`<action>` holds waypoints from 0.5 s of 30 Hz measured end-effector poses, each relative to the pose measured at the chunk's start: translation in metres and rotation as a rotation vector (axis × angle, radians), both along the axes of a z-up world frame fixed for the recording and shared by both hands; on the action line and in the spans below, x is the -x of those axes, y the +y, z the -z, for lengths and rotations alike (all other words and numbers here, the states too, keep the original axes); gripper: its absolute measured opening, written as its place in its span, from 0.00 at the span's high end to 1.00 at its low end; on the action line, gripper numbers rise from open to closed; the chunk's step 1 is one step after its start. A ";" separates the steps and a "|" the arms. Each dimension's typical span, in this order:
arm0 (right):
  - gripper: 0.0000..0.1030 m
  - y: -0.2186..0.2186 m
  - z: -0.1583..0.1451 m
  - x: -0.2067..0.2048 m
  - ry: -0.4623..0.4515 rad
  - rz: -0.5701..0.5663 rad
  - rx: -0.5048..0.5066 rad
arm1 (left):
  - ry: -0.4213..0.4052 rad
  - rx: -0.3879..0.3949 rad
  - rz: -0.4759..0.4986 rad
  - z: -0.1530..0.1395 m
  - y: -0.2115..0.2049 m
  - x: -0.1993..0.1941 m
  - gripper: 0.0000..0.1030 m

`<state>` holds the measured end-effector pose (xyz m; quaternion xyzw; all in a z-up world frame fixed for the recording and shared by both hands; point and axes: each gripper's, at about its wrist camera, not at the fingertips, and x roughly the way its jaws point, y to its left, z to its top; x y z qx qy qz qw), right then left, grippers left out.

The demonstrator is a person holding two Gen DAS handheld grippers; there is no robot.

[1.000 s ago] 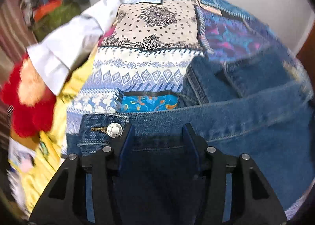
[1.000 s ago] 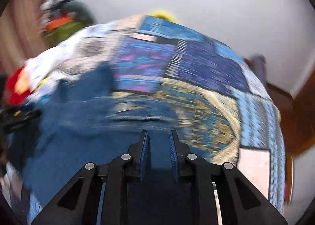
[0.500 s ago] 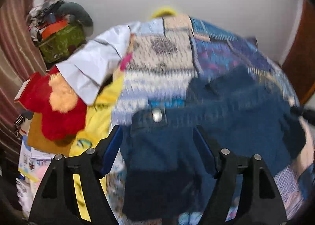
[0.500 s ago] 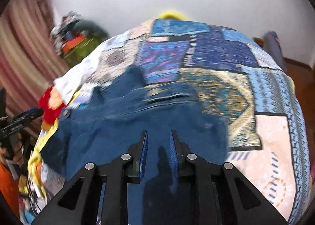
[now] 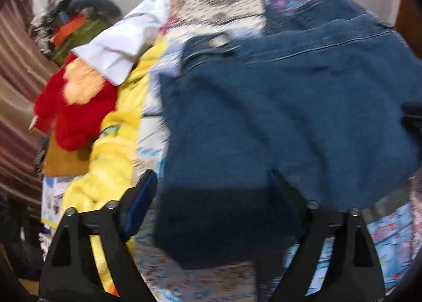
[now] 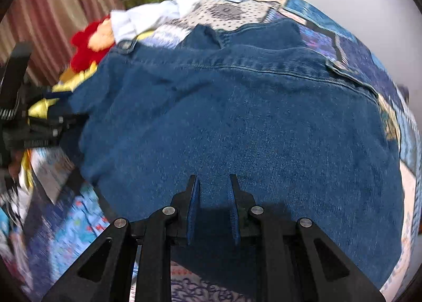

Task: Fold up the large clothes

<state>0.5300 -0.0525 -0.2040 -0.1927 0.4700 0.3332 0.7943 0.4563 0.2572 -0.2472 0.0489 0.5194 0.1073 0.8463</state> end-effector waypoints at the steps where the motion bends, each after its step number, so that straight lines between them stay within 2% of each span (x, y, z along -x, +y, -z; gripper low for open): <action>1: 0.83 -0.002 0.000 0.000 -0.004 -0.015 0.005 | 0.005 0.033 -0.020 0.003 0.009 0.002 0.11; 4: 0.83 -0.015 -0.001 0.001 -0.030 -0.036 0.039 | -0.005 0.128 -0.071 0.005 0.029 0.008 0.08; 7: 0.83 -0.041 -0.007 -0.003 -0.025 0.014 0.033 | -0.021 0.120 -0.080 0.006 0.033 0.014 0.05; 12: 0.83 -0.089 -0.020 -0.011 0.050 0.097 -0.070 | -0.038 0.117 -0.109 0.000 0.039 0.029 0.05; 15: 0.83 -0.109 -0.027 -0.008 -0.007 0.142 -0.025 | -0.039 0.102 -0.124 -0.004 0.045 0.037 0.05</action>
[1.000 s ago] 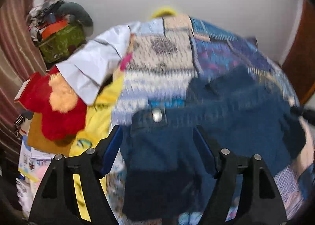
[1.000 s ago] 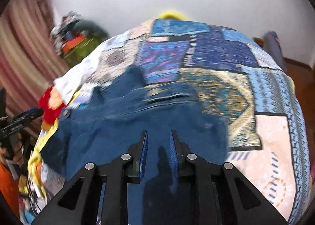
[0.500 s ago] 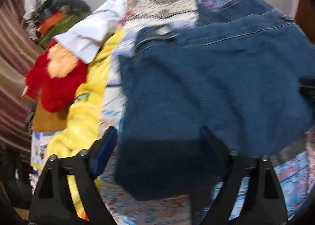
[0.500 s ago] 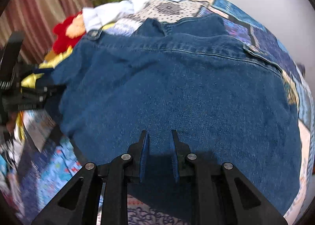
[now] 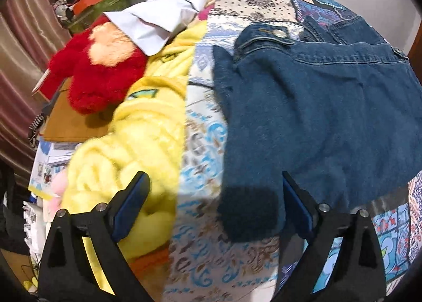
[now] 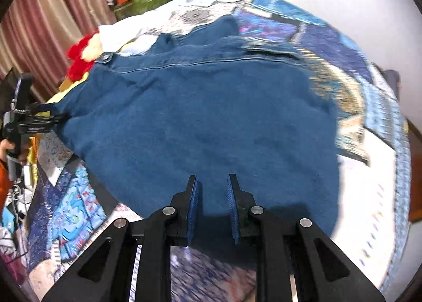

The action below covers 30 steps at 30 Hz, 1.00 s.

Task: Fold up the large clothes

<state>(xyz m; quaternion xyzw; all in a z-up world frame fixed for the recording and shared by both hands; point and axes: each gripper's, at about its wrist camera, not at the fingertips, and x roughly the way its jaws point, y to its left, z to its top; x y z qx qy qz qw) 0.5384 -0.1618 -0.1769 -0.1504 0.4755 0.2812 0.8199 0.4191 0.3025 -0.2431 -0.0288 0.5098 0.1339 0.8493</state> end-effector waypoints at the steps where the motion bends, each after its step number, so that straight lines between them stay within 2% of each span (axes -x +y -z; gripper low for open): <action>1: 0.83 -0.010 -0.002 0.001 -0.035 0.033 0.037 | 0.004 0.008 -0.006 0.000 0.002 0.001 0.05; 4: 0.83 -0.037 0.000 0.001 -0.027 0.088 0.051 | 0.003 0.022 -0.021 -0.002 0.006 0.009 0.05; 7: 0.83 -0.063 -0.002 0.005 0.035 0.125 -0.029 | -0.008 -0.004 -0.037 -0.009 0.003 0.016 0.05; 12: 0.83 -0.085 -0.004 0.014 -0.001 0.235 0.091 | -0.014 -0.080 -0.077 -0.021 0.002 0.028 0.06; 15: 0.83 -0.099 -0.010 0.020 0.027 0.264 0.070 | -0.041 -0.109 -0.126 -0.035 0.008 0.042 0.06; 19: 0.83 -0.100 -0.034 0.034 -0.031 0.261 0.032 | -0.139 -0.059 -0.174 -0.063 0.013 0.063 0.06; 24: 0.83 -0.070 -0.067 0.047 -0.135 0.214 -0.007 | -0.247 -0.034 -0.192 -0.088 0.000 0.075 0.06; 28: 0.83 -0.039 -0.092 0.058 -0.194 0.157 -0.070 | -0.296 0.034 -0.179 -0.092 -0.018 0.079 0.06; 30: 0.83 -0.023 -0.098 0.060 -0.196 0.132 -0.110 | -0.303 0.107 -0.179 -0.085 -0.026 0.078 0.06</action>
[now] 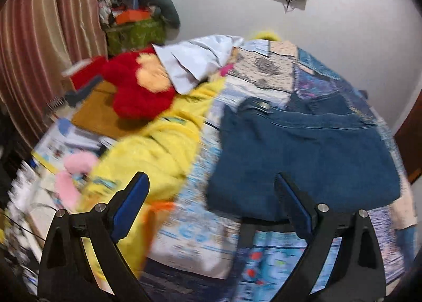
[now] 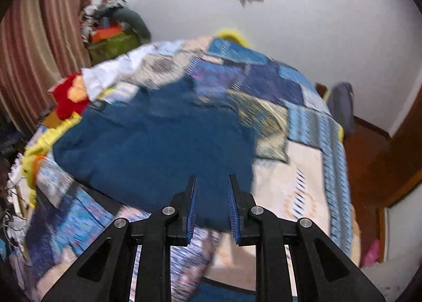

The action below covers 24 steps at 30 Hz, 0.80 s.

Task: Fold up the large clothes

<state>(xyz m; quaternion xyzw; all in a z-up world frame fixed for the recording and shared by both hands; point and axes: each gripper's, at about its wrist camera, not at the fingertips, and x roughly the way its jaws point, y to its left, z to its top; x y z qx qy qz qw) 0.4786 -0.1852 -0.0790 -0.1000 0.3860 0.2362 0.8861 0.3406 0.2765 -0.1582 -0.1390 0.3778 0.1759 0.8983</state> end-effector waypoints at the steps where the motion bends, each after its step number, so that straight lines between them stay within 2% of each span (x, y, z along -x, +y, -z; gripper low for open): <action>1: 0.83 0.010 -0.002 0.001 0.001 -0.019 -0.024 | -0.001 0.049 0.003 0.007 -0.003 -0.001 0.06; 4: 0.83 0.036 0.002 0.000 0.020 -0.056 -0.052 | -0.009 0.156 -0.007 0.028 -0.008 -0.006 0.06; 7: 0.83 0.059 0.019 -0.009 0.061 -0.071 -0.041 | -0.001 0.264 -0.026 0.058 -0.009 -0.013 0.06; 8: 0.83 0.065 0.026 -0.012 0.077 -0.076 -0.034 | 0.006 0.327 -0.024 0.072 -0.008 -0.018 0.06; 12: 0.83 0.084 0.067 -0.032 0.162 -0.089 0.023 | 0.017 0.512 -0.029 0.110 -0.003 -0.033 0.09; 15: 0.83 0.091 0.099 -0.045 0.223 -0.081 0.077 | -0.008 0.651 -0.029 0.134 0.008 -0.047 0.11; 16: 0.83 0.091 0.110 -0.048 0.248 -0.075 0.085 | -0.022 0.675 -0.030 0.137 0.010 -0.050 0.14; 18: 0.83 0.086 0.116 -0.049 0.234 -0.073 0.054 | -0.068 0.714 -0.007 0.138 0.013 -0.061 0.14; 21: 0.83 0.081 0.115 -0.049 0.239 -0.083 0.024 | -0.084 0.683 -0.001 0.135 0.011 -0.080 0.14; 24: 0.83 0.079 0.116 -0.052 0.259 -0.084 0.000 | -0.083 0.712 -0.042 0.142 0.014 -0.095 0.15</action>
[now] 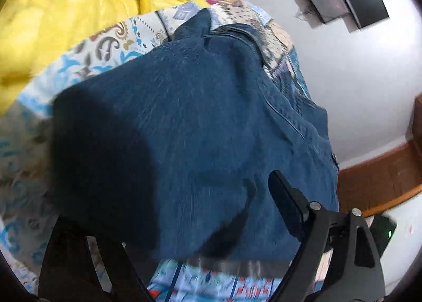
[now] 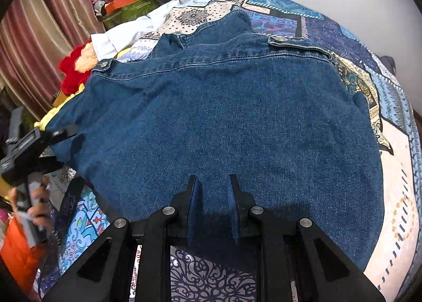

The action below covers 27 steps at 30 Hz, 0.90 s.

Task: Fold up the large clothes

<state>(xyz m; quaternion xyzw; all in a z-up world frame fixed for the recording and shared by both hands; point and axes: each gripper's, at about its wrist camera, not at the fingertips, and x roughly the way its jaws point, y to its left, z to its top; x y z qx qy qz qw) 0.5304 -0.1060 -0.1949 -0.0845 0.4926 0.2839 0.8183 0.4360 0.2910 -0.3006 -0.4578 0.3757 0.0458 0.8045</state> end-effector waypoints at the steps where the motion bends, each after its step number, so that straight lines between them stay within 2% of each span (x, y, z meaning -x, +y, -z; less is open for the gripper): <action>1: 0.83 -0.001 0.000 0.000 0.005 0.004 -0.010 | 0.003 0.008 -0.019 0.000 0.001 -0.003 0.19; 2: 0.83 -0.002 0.000 0.001 0.007 0.007 -0.015 | 0.010 0.005 -0.040 -0.001 0.001 -0.006 0.33; 4: 0.83 -0.003 -0.001 0.002 0.009 0.009 -0.015 | 0.060 -0.041 -0.066 -0.003 0.009 -0.013 0.55; 6: 0.83 0.001 -0.003 0.003 0.022 -0.001 -0.007 | 0.027 -0.073 -0.072 -0.014 0.010 -0.010 0.61; 7: 0.83 0.004 -0.005 0.005 0.035 -0.013 0.003 | 0.015 -0.112 -0.071 -0.022 0.007 -0.008 0.65; 8: 0.83 0.008 -0.008 0.006 0.046 -0.029 0.011 | 0.002 -0.188 -0.059 -0.037 -0.001 -0.006 0.67; 11: 0.83 0.023 -0.019 0.009 0.069 -0.087 -0.009 | -0.049 -0.303 -0.035 -0.068 -0.016 0.002 0.70; 14: 0.83 0.047 -0.035 0.015 0.061 -0.143 -0.072 | -0.129 -0.401 -0.008 -0.106 -0.031 0.016 0.72; 18: 0.83 0.088 -0.037 0.020 0.098 -0.198 -0.151 | -0.181 -0.516 0.017 -0.134 -0.045 0.036 0.73; 20: 0.83 0.109 -0.021 0.019 0.124 -0.221 -0.123 | -0.188 -0.556 0.020 -0.140 -0.050 0.040 0.73; 22: 0.83 0.131 0.015 0.017 0.214 -0.223 -0.071 | -0.173 -0.576 0.040 -0.140 -0.053 0.038 0.73; 25: 0.83 0.142 0.048 0.015 0.294 -0.202 -0.078 | -0.086 -0.656 0.068 -0.124 -0.064 0.028 0.74; 27: 0.83 0.145 0.054 0.016 0.296 -0.207 -0.070 | -0.050 -0.706 0.070 -0.118 -0.070 0.024 0.74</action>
